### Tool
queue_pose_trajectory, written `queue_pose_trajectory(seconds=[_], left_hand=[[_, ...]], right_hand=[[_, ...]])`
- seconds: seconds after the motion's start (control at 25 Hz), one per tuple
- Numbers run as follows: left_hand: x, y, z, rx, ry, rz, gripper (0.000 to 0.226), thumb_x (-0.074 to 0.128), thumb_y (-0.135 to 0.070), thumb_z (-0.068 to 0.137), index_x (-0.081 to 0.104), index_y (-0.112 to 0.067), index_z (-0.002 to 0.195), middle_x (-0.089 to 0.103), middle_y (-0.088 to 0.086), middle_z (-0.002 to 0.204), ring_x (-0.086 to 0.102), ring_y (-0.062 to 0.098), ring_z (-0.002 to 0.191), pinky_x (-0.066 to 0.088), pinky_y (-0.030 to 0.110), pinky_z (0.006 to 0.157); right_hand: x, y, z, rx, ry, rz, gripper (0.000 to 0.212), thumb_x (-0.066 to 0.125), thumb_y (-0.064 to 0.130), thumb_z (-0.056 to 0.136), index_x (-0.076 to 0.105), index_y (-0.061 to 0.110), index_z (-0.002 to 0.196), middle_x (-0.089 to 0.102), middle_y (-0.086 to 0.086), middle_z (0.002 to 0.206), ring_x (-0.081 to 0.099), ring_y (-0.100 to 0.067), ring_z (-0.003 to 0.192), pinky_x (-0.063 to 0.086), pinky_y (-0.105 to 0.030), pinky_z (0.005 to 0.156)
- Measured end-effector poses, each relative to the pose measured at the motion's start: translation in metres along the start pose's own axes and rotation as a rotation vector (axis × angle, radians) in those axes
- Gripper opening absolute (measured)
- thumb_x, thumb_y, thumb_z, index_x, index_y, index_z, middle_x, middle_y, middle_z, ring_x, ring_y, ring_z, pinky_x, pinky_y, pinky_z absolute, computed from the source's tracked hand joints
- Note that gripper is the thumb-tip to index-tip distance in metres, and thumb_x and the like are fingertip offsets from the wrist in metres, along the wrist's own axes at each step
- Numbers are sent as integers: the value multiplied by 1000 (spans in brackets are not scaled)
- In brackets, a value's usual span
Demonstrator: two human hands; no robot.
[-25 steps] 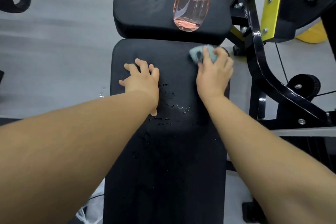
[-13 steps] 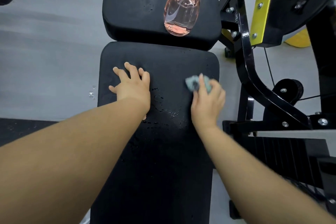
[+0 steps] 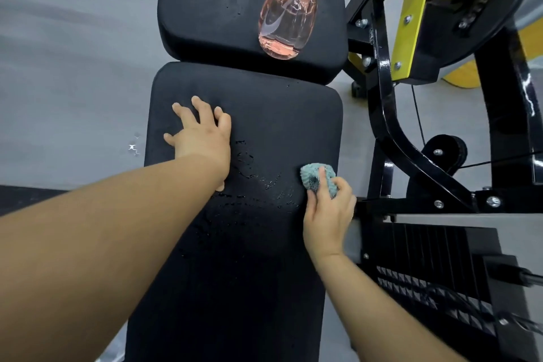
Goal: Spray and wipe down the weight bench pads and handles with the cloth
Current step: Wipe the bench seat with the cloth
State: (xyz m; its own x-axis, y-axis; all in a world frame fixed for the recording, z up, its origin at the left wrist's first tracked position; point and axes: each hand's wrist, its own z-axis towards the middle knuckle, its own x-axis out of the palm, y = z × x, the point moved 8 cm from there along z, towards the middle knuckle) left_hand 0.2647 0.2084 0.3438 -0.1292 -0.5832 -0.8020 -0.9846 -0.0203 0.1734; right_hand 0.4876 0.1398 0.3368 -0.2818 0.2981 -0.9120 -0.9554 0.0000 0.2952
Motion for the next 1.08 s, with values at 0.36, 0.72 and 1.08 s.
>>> queue_pose_trajectory(seconds=[0.36, 0.72, 1.08], left_hand=[[1, 1, 1, -3, 0, -7, 140, 85, -49, 56, -14, -9, 146, -14, 26, 150, 0, 53, 137, 42, 52, 98], [2, 0, 1, -1, -23, -21, 138, 85, -45, 59, -16, -9, 146, -15, 25, 151, -2, 52, 138, 41, 53, 100], [0, 5, -4, 7, -80, -38, 137, 83, -50, 59, -15, -12, 147, -15, 22, 152, -3, 48, 140, 42, 47, 101]], right_hand=[[26, 85, 118, -140, -19, 27, 42, 56, 25, 86, 56, 17, 128, 51, -14, 123, 48, -36, 93, 41, -38, 74], [27, 53, 137, 245, -48, -20, 45, 52, 23, 90, 50, 20, 135, 46, -15, 133, 45, -39, 103, 37, -41, 83], [19, 57, 109, -550, -94, -24, 35, 54, 24, 86, 60, 21, 121, 59, -16, 113, 54, -39, 84, 47, -41, 70]])
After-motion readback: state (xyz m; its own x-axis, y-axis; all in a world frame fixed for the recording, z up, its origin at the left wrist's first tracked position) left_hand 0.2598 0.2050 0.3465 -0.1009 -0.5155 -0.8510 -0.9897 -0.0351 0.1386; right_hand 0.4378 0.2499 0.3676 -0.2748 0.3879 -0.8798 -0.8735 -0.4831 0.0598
